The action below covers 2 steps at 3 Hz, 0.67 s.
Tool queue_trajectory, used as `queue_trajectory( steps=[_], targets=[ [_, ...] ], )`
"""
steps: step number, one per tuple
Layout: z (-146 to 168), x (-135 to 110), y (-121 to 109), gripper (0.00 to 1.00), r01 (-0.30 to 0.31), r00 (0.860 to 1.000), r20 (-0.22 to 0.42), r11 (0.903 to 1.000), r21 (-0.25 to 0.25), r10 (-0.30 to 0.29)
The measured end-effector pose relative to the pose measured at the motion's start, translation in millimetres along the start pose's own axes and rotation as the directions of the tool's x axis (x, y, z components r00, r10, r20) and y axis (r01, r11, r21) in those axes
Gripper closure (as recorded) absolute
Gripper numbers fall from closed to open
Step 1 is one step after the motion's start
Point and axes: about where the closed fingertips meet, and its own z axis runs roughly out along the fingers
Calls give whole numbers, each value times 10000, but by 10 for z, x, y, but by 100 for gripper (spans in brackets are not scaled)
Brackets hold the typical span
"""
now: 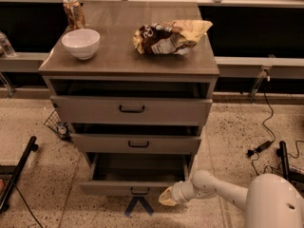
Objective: Close bottom drawer
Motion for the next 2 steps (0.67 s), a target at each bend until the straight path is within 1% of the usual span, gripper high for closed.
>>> queue_trajectory(
  steps=[1, 2],
  targets=[
    [40, 9, 3, 100, -20, 10000, 55, 10000, -84, 21],
    [98, 15, -200, 100, 255, 9997, 43, 9990, 374, -257]
  ],
)
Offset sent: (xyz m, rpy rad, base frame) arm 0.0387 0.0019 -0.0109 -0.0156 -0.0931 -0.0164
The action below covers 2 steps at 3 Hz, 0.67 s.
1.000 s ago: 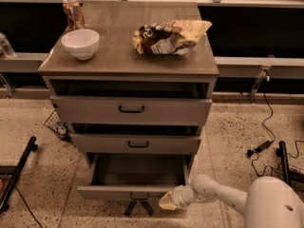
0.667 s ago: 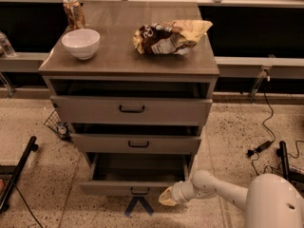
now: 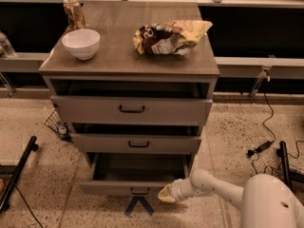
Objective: Close bottom drawer
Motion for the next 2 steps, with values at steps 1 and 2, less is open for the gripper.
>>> queue_trajectory(
  steps=[1, 2],
  targets=[
    [19, 55, -144, 100, 96, 9999, -48, 9993, 368, -94],
    [-36, 60, -417, 100, 283, 9996, 50, 9937, 1088, -290]
  ],
)
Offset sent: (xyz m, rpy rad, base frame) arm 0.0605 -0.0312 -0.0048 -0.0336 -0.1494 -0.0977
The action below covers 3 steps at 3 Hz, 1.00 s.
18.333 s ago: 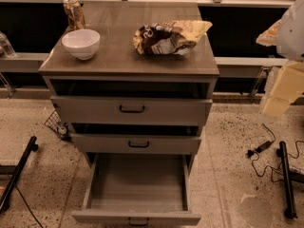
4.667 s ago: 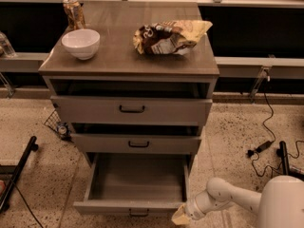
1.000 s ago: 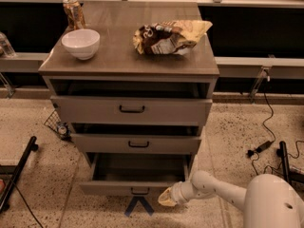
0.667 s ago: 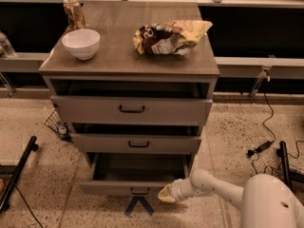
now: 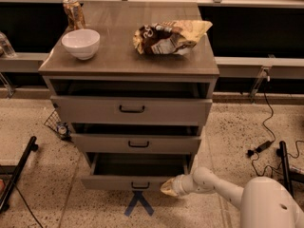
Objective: Close bottom drawer
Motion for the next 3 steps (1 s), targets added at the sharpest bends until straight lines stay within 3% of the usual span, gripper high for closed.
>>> queue_trajectory(
  steps=[3],
  targets=[
    [209, -313, -650, 100, 607, 9968, 462, 9936, 953, -653]
  ],
)
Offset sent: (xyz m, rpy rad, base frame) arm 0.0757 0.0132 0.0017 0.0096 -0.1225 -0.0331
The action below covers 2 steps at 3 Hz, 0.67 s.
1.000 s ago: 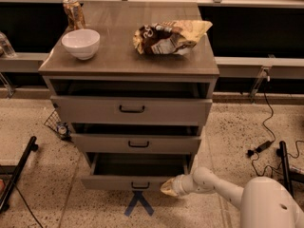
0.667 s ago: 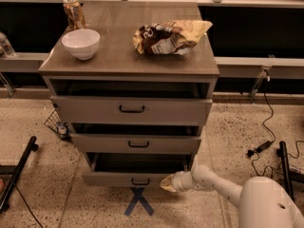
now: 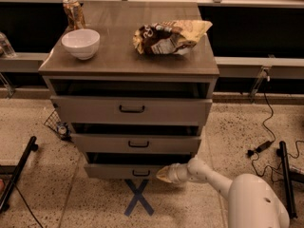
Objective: Close bottom drawer
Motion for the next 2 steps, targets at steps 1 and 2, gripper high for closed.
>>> queue_trajectory(
  steps=[1, 2],
  targets=[
    [61, -84, -140, 100, 133, 9998, 121, 9998, 150, -135],
    [111, -96, -246, 100, 73, 9997, 218, 9998, 184, -77]
  ],
)
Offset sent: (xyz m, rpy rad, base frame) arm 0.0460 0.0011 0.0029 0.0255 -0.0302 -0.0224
